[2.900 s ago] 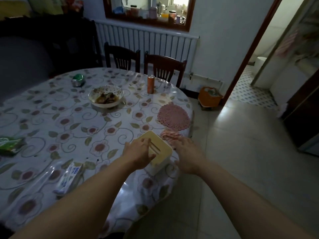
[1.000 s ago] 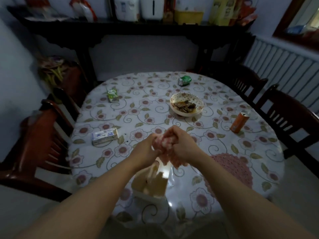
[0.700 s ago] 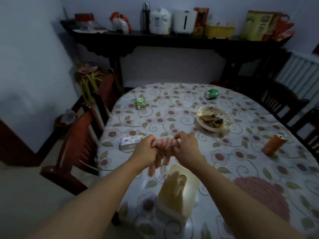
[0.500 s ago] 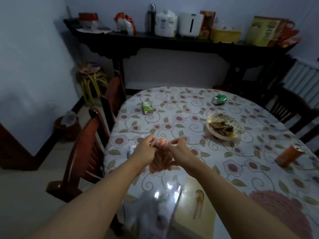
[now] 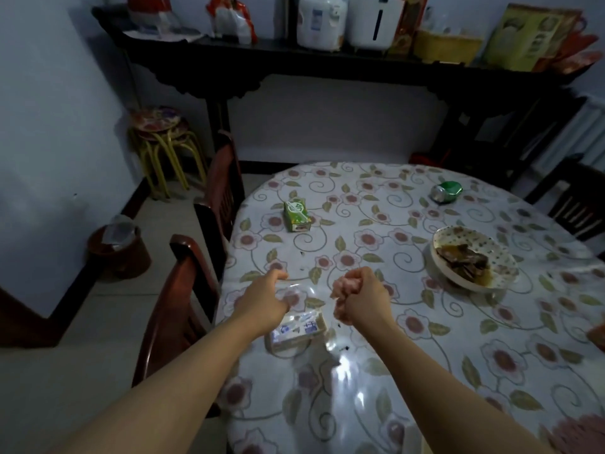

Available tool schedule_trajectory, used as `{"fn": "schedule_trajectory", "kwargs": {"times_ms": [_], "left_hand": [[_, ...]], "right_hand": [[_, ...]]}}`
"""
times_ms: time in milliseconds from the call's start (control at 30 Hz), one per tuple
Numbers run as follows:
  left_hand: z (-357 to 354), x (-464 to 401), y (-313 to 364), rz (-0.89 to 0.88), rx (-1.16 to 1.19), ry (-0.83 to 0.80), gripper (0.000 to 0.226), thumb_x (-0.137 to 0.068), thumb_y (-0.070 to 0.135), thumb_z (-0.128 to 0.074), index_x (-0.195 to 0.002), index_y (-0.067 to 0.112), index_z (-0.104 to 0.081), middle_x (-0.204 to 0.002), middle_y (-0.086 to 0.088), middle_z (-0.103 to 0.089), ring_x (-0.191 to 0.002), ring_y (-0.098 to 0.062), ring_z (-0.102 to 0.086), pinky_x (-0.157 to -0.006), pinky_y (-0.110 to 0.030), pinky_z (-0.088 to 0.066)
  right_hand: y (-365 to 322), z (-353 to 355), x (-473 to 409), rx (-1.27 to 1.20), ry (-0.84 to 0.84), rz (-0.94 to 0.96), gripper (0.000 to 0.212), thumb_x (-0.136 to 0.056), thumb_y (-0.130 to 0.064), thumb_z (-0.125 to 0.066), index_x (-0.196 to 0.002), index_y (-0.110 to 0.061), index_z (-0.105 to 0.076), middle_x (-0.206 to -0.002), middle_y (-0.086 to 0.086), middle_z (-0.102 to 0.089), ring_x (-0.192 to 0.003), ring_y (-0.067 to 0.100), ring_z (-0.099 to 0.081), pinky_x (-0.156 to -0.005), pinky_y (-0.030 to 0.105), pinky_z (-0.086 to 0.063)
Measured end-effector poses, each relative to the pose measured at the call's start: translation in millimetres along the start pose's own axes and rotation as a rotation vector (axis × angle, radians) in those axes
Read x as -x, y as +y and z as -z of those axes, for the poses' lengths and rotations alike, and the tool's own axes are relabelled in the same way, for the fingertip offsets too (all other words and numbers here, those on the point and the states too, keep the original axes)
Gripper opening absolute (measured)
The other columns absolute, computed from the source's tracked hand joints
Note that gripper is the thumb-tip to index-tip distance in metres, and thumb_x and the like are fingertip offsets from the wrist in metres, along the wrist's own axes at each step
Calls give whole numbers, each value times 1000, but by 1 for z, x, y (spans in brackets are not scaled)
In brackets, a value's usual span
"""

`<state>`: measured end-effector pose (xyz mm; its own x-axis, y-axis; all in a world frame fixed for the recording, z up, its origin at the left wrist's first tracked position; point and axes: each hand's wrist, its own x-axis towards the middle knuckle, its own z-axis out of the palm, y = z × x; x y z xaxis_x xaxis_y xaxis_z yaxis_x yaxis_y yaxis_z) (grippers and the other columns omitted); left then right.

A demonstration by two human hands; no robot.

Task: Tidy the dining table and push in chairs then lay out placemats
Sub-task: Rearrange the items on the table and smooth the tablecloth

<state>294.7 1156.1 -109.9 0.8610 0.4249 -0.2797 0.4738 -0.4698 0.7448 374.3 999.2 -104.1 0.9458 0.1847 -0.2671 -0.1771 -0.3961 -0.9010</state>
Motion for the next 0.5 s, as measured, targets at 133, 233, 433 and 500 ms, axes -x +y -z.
{"fn": "schedule_trajectory", "kwargs": {"times_ms": [133, 233, 433, 500], "left_hand": [[-7, -61, 8, -34, -52, -20, 57, -82, 16, -65, -134, 22, -42, -139, -1, -44, -121, -19, -47, -102, -31, -39], [-4, -89, 10, -42, -103, -9, 56, -83, 14, -62, -135, 20, -41, -138, -3, -45, -122, -19, -47, -101, -30, -40], [-23, -183, -14, 47, -190, -39, 56, -86, 19, -57, -138, 19, -37, -140, -5, -42, -126, -21, -43, -103, -32, -38], [-31, -204, -26, 74, -232, -57, 56, -87, 19, -56, -139, 20, -36, -142, -4, -41, -127, -22, -43, -104, -36, -39]], "right_hand": [[-2, -13, -68, 245, 99, 166, 37, -77, 13, -44, -100, -16, -48, -99, 5, -59, -87, 22, -58, -72, 41, -54], [-7, -13, -101, 401, 144, 276, 36, -79, 13, -45, -105, -12, -45, -103, 3, -51, -91, 22, -52, -74, 37, -47], [27, -40, -200, 708, 59, 342, 41, -78, -15, -64, -114, -5, -47, -120, 12, -43, -113, 31, -40, -97, 39, -32], [47, -51, -219, 717, 32, 218, 50, -82, -24, -64, -123, -4, -44, -132, 15, -38, -123, 33, -33, -105, 40, -25]]}}
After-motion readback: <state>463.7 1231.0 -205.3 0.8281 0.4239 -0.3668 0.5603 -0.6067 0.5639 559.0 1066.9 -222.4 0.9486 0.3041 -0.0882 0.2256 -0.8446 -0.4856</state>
